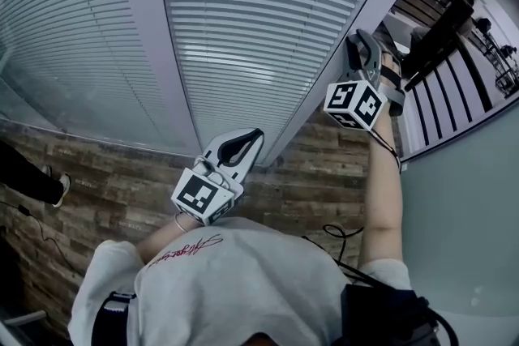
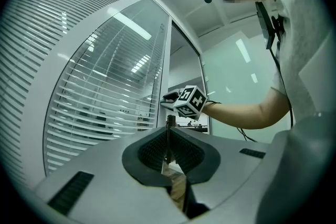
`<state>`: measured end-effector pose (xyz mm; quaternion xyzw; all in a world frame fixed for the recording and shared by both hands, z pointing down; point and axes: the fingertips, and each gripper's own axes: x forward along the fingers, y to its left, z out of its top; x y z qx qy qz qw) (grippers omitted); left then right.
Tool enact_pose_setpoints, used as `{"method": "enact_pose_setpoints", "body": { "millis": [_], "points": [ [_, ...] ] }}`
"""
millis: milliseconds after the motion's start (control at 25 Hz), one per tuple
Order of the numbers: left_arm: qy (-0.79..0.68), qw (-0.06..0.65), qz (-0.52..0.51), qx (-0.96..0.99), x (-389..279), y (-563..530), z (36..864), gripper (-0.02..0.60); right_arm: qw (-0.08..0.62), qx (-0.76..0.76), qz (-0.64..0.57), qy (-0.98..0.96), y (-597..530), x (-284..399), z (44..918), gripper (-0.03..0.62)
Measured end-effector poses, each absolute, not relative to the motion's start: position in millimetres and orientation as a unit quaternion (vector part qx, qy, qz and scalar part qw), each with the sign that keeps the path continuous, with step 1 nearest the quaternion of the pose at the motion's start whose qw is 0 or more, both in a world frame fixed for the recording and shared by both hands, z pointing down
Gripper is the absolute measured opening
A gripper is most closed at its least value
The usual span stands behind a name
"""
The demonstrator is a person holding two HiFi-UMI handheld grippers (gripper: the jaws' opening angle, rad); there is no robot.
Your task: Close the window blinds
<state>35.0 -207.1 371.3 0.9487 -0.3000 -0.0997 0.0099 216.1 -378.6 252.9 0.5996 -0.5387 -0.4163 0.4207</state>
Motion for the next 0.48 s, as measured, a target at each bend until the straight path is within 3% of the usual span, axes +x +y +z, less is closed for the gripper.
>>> {"method": "enact_pose_setpoints", "body": {
  "millis": [240,480],
  "points": [
    [-0.302,0.006,-0.105,0.947,33.9,-209.1,372.2,0.020,0.254,0.678,-0.273,-0.633,-379.8,221.6,247.8,0.132],
    [-0.304,0.014,-0.098,0.947,31.6,-207.4,370.5,0.020,0.153,0.711,-0.192,-0.659,-380.8,226.9,246.8,0.132]
  ]
}}
